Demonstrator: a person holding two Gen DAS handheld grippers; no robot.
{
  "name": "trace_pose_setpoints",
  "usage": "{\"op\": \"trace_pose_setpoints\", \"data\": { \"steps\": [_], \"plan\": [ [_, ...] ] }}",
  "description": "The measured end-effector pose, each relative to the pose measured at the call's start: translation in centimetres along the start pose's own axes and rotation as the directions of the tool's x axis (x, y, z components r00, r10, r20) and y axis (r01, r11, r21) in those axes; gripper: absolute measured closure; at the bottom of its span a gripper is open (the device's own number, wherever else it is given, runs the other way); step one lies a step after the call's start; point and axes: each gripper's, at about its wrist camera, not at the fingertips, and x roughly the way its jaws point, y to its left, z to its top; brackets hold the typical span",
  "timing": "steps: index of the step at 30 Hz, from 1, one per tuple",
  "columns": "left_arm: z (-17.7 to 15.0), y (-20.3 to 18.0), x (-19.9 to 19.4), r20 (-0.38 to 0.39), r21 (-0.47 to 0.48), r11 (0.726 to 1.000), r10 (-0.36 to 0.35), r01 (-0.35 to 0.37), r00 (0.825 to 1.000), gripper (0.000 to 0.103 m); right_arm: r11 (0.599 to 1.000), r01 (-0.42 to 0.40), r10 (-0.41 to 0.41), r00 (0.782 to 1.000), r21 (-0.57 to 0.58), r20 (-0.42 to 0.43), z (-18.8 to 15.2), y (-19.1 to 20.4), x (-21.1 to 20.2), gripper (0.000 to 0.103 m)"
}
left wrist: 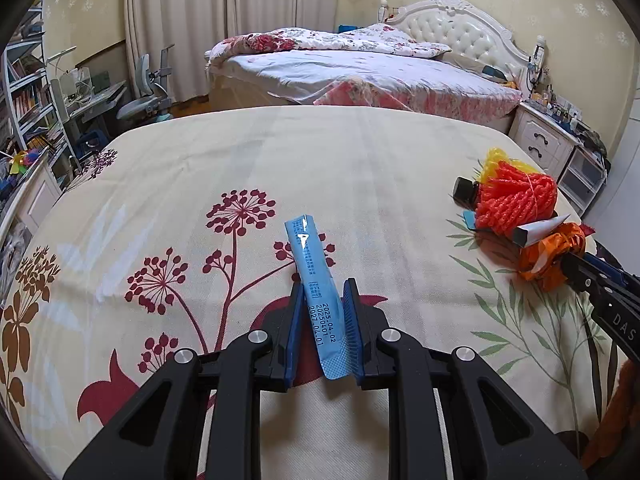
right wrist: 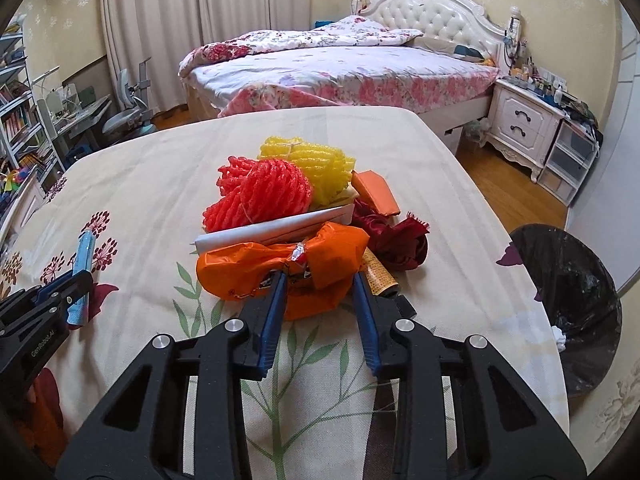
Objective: Collect trash
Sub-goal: 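Close the right tool on the orange plastic bag and lift it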
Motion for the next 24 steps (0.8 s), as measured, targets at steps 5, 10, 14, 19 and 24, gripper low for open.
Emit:
{"op": "trace_pose_setpoints", "data": {
  "steps": [5,10,14,19,24],
  "plan": [
    [-0.3,-0.2,-0.2,0.005,0.007,1.000,-0.003,0.003,1.000,0.082,0.999,-0.029,0.029,0.999,0.014,-0.024,-0.1,-0.4,0.1,0.098],
    [-0.4,-0.2,-0.4,0.006,0.004,1.000,-0.001,0.001,1.000,0.082,0.996,-0.070,0.070,0.998,0.057,0.000,0.0,-0.8,-0.5,0.058],
    [-0.2,0.2,-0.4,0.007,-0.002,1.000,0.003,-0.003,1.000,0.082,0.997,-0.065,0.065,0.998,0.036,0.016,0.6,-0.4,-0.4,0.055],
    [0.0,0.9,-0.4,0.009,-0.011,1.000,0.015,-0.015,1.000,0.082,0.997,-0.073,0.072,0.997,0.009,0.020,1.5,0.1,0.3,0.049],
    [0.2,1.6,-0.2,0.007,-0.027,0.999,0.033,-0.033,0.999,0.082,0.997,-0.067,0.067,0.997,-0.026,0.027,2.2,0.7,1.1,0.042]
  ]
}}
